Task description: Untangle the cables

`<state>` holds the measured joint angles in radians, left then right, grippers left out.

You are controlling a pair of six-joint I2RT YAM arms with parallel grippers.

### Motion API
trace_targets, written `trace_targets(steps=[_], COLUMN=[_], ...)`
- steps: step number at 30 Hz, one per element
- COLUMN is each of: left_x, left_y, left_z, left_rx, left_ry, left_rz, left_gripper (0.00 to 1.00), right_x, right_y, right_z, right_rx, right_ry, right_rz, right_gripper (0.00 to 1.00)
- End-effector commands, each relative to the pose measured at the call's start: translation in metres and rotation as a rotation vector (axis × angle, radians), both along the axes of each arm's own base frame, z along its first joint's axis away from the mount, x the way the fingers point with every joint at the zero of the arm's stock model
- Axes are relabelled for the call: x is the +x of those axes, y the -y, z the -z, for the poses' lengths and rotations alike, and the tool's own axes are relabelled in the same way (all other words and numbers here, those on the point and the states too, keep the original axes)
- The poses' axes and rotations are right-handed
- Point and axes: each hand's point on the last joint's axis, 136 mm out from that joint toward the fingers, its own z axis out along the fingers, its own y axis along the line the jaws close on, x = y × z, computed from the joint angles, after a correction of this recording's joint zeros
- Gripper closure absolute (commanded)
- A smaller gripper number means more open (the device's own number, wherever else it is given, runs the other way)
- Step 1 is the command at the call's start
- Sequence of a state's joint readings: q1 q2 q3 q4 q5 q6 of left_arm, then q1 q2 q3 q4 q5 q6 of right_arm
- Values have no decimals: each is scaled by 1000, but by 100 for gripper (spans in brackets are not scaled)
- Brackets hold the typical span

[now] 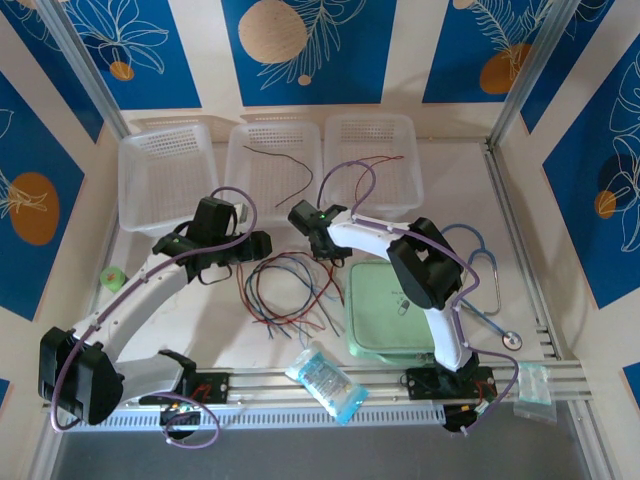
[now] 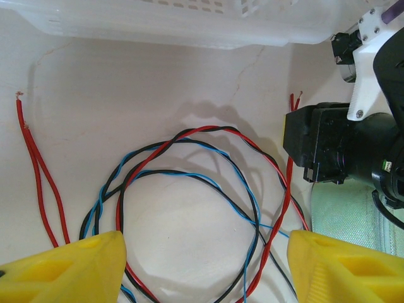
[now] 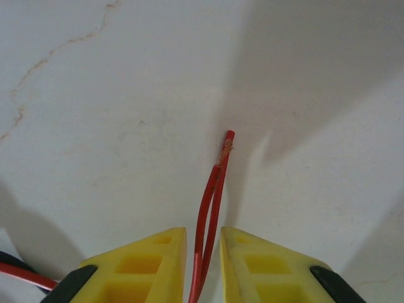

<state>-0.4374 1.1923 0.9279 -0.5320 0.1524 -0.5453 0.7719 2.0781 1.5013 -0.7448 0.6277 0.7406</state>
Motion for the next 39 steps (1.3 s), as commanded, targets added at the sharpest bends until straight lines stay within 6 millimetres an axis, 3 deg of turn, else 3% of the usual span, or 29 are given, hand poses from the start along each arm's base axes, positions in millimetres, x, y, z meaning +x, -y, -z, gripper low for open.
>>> trace_targets(steps=[1, 9, 14, 27, 39], left_x=[-1, 0, 0, 4, 15], left_y=[3, 4, 5, 14, 48], left_z=[-12, -14, -15, -33, -79], left_rx=[-7, -9, -11, -53, -247], left_ry=[23, 26, 28, 44, 73], left_rz=[5, 8, 8, 27, 90], left_gripper=[32, 33, 33, 31, 31], right_x=[-6, -7, -6, -11, -25], right_y=[3, 3, 4, -6, -24], right_z=[7, 7, -5, -56, -112], right_rx=[23, 45, 27, 211, 482], right_ry=[-38, -41, -12, 103, 253], right_rz=[6, 5, 3, 34, -118], right_gripper=[80, 92, 100, 100, 100])
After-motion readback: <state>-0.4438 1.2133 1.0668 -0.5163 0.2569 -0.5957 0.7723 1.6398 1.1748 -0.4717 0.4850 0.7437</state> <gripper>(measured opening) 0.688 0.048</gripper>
